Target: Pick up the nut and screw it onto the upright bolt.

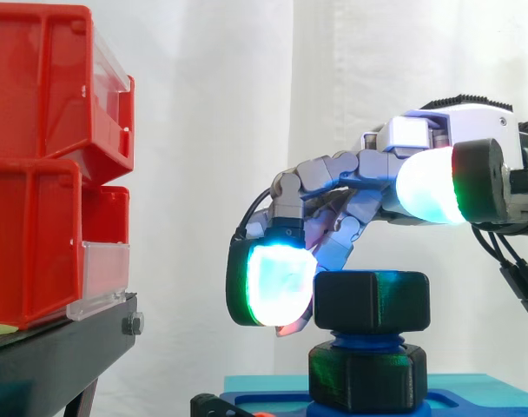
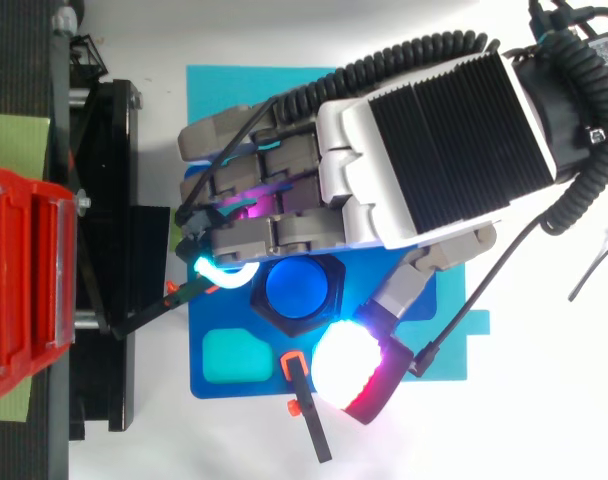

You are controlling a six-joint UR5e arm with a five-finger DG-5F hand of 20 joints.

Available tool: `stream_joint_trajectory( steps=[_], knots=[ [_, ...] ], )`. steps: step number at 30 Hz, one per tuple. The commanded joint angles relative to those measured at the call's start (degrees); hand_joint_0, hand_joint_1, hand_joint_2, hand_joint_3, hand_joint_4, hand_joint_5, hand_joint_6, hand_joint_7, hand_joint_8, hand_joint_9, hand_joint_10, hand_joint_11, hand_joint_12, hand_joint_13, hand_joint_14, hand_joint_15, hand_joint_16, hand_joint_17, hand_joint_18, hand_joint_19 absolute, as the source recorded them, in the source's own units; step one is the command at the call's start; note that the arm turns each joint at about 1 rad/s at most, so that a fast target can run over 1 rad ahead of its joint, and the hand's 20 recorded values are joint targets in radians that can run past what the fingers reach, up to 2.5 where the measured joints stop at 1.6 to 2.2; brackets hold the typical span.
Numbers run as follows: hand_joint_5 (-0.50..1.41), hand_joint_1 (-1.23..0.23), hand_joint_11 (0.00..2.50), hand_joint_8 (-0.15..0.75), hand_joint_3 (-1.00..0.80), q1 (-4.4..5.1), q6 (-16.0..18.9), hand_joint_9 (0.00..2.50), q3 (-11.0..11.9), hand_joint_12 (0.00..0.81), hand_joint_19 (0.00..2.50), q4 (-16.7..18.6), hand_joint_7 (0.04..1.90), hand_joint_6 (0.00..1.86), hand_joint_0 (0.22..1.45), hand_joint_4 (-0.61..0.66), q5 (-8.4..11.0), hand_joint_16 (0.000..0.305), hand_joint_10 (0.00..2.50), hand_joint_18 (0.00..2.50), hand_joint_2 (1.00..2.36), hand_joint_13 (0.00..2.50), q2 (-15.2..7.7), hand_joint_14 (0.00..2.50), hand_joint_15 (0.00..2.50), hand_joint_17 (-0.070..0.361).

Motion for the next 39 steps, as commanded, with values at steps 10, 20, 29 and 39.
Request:
stream_joint_trajectory(
  steps=[10, 20, 29, 39],
  knots=[
    [0.04, -0.08, 0.0, 0.261, -0.5, -1.19, -0.57, 1.08, 0.0, 0.243, 0.07, 0.23, 1.39, 0.52, 0.53, 0.16, -1.37, 0.027, 0.0, 0.37, 1.0, 0.64, 0.0, 0.0, 0.0, 0.061],
    [0.04, -0.1, 0.0, 0.263, -0.5, -2.68, -0.83, 1.13, 0.0, 0.226, 0.09, 0.23, 1.25, 0.6, 0.53, 0.14, -2.95, 0.025, 0.0, 0.42, 1.0, 0.69, 0.0, 0.0, 0.0, 0.056],
    [0.05, -0.12, 0.0, 0.258, -0.5, -3.74, -0.83, 1.33, 0.0, 0.182, 0.15, 0.06, 1.09, 0.68, 0.53, 0.1, -4.27, 0.019, 0.0, 0.59, 1.0, 0.85, 0.09, 0.0, 0.0, 0.042],
    [0.05, -0.12, 0.0, 0.262, -0.5, -5.14, -0.83, 1.36, 1.14, 0.183, 0.16, 0.76, 1.16, 0.64, 0.53, 0.13, -5.85, 0.019, 0.0, 0.61, 1.0, 0.87, 0.09, 0.0, 0.0, 0.042]
  ],
)
